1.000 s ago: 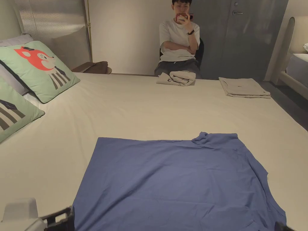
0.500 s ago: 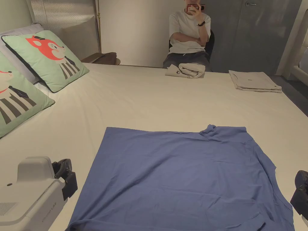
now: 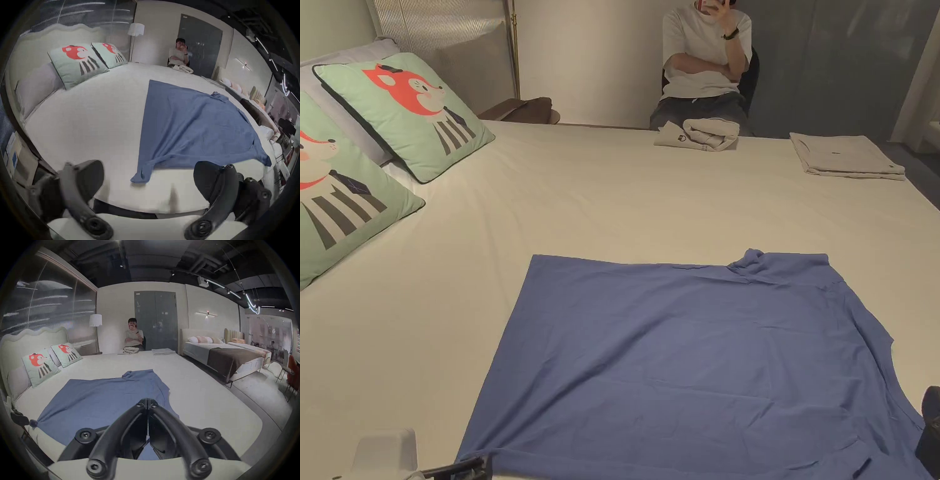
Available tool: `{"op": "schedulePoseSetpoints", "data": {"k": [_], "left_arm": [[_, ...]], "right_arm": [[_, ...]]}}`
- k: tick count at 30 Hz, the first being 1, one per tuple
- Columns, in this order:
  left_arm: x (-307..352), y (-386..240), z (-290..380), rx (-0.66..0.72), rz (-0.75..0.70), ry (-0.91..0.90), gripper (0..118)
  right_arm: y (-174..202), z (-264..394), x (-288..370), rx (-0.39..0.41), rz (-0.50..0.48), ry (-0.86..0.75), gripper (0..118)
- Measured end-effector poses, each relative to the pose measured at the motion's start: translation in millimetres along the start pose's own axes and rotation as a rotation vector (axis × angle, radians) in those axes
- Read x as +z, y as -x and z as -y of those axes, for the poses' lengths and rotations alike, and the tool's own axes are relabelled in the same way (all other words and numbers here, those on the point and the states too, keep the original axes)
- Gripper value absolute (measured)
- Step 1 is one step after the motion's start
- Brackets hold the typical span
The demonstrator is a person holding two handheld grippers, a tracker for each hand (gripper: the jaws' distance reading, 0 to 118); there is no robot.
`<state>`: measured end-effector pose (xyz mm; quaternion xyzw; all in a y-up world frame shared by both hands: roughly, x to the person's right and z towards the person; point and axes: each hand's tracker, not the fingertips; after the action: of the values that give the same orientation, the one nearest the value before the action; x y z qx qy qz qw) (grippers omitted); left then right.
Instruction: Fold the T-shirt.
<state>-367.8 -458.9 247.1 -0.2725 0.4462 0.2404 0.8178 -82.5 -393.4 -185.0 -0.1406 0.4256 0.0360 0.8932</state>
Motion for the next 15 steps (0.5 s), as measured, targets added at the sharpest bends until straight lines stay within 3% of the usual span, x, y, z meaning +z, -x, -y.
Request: {"op": "schedulePoseSetpoints", "data": {"k": [2, 4, 9, 10, 11, 15], "left_arm": [[-9, 1, 2, -0.005, 0.014, 0.031, 105], [-21, -1, 5, -0.032, -0.001, 0.057, 96], [-40, 0, 8, -0.025, 0.003, 0.115, 39], [-41, -1, 9, -0.028, -0.009, 0.122, 26], [-40, -2, 10, -0.044, -0.044, 0.109, 5], [-23, -7, 4, 0.005, 0.018, 0.091, 5]], "right_arm": [[0, 3, -1, -0.002, -0.001, 0.01, 0], [2, 7, -1, -0.009, -0.003, 0.021, 0], [2, 13, 0, -0.008, -0.006, 0.047, 0], [2, 15, 0, -0.005, -0.004, 0.053, 0], [0, 16, 0, -0.004, -0.003, 0.059, 0], [-11, 23, 0, 0.006, 0.007, 0.107, 2]]}}
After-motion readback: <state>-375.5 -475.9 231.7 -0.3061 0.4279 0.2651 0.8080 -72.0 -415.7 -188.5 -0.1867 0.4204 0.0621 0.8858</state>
